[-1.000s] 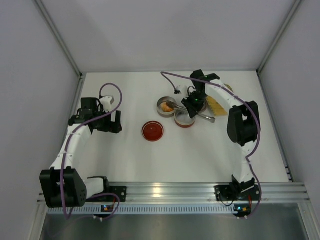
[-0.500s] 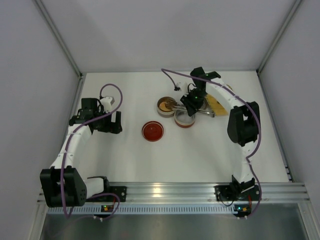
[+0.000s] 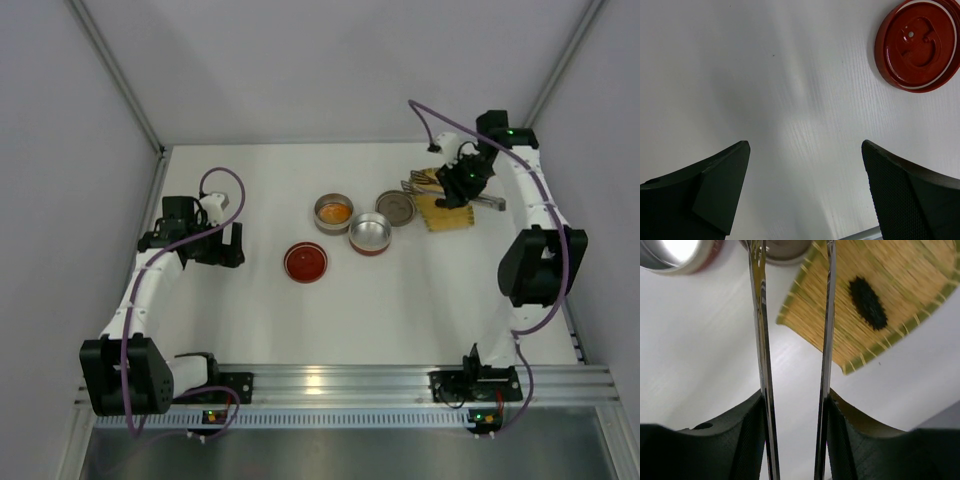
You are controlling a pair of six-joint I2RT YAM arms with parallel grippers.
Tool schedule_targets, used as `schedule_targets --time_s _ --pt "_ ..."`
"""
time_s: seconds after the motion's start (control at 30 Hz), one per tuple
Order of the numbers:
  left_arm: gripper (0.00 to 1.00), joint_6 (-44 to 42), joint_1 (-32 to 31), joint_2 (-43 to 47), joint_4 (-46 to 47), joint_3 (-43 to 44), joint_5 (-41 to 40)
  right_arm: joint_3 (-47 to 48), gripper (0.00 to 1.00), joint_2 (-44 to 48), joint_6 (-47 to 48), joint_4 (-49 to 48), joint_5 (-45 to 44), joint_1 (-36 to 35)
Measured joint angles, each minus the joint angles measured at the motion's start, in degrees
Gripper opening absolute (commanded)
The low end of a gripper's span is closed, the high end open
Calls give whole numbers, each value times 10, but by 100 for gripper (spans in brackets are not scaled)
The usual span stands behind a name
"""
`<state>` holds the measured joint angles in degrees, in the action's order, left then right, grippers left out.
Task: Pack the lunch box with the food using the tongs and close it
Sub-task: Pick up the fake food from the plate.
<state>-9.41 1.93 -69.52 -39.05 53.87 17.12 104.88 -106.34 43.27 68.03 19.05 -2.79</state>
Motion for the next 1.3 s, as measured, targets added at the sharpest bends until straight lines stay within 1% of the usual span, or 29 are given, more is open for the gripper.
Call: schedule_targets --time_s 0.17,0.3,0.4,0.73,1.03,1.3 --pt "98 0 0 0 0 0 3 -7 51 0 54 26 -19 94" --pt "98 0 0 0 0 1 6 -7 53 0 89 45 -29 133" --pt "98 0 0 0 -1 3 10 -8 54 0 105 49 -35 150" --pt "98 -7 0 -2 -13 12 47 -10 55 -20 171 53 -64 159" --pt "98 -9 0 -9 -16 15 55 56 55 -94 192 57 -86 161" --pt "98 -11 0 -16 -17 15 53 89 54 -127 193 57 -87 161"
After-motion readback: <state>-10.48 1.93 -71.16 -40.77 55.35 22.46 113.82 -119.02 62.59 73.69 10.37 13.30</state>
